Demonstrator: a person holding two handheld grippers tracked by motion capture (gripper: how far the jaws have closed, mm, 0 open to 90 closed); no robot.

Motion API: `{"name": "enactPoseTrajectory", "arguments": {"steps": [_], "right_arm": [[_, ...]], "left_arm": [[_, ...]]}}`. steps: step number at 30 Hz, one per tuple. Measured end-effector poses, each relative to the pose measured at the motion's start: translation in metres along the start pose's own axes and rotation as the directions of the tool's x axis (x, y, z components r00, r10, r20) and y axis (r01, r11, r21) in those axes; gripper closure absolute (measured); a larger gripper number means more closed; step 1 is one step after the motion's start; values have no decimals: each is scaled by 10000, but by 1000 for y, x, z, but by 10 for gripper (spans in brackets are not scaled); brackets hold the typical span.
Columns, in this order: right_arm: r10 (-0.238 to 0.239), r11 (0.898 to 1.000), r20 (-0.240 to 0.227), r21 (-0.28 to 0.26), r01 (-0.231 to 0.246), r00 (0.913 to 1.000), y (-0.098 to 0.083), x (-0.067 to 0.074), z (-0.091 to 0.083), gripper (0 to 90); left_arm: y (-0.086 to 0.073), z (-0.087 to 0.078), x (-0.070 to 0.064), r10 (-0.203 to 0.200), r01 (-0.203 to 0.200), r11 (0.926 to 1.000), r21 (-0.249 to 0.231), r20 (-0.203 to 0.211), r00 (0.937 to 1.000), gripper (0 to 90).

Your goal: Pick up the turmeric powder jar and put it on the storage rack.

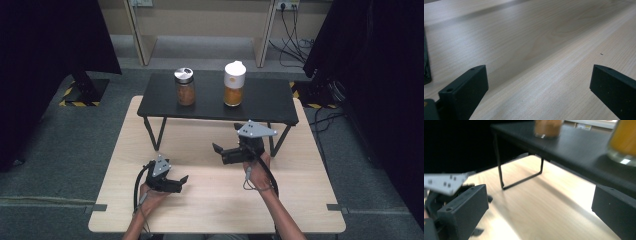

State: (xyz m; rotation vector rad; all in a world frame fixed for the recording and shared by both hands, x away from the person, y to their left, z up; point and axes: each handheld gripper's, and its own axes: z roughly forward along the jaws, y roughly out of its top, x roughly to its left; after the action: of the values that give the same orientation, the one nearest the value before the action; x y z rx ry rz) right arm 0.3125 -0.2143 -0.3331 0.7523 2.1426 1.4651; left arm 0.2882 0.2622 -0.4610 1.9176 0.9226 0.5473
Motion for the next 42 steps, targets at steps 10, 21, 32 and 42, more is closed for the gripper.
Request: {"name": "enactPoseTrajectory", "arguments": {"steps": [10,21,32,42], "right_arm": [[81,9976,26,686,-82,10000,-39,17,21,6],[138,9887,249,1487,-174,9996,-71,28,40,4],[349,9805,206,1926,-383,9992,-89,29,49,5],[356,9754,307,2164,-414,9989,-100,33,54,7]], "left_arm": [[0,0,-1,54,-54,10000,13,-23,10000,8],[0,0,-1,85,-85,10000,0,11,10000,8],[0,0,-3,250,-250,9997,-19,-20,9997,8],[-1,0,-4,455,-455,9989,-82,11,9990,7]]}}
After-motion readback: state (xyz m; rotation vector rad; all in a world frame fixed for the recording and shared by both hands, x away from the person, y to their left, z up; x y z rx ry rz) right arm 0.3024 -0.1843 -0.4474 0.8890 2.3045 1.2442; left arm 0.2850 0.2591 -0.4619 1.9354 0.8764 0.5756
